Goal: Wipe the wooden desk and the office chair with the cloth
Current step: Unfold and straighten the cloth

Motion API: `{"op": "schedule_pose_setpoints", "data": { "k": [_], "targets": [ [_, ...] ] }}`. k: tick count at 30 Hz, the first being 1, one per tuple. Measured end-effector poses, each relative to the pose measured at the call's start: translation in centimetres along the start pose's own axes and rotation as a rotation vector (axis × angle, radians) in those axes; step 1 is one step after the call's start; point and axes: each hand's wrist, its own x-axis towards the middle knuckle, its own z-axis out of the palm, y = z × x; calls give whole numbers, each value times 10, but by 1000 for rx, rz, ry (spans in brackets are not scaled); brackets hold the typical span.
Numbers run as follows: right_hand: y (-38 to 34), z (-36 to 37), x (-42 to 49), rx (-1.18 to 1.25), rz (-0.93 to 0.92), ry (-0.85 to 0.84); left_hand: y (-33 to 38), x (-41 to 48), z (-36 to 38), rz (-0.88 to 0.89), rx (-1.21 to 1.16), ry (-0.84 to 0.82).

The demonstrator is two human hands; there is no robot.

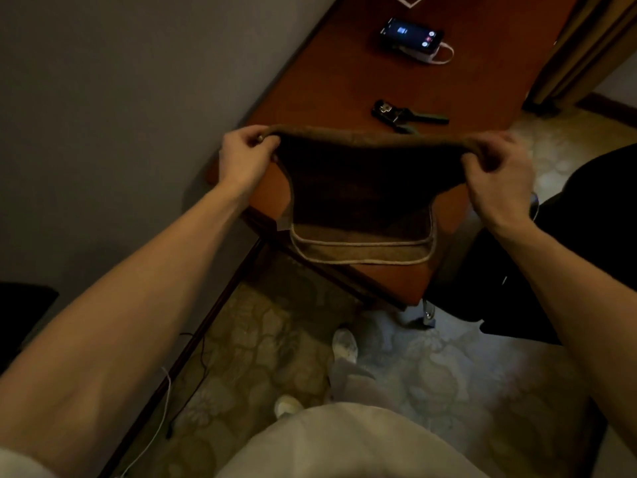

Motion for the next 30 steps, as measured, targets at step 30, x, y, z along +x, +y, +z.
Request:
{"op": "schedule_pose_setpoints", "data": {
  "k": [30],
  "targets": [
    [52,106,-14,276,964,-511,-150,-14,67,-840,-67,-247]
  ]
}}
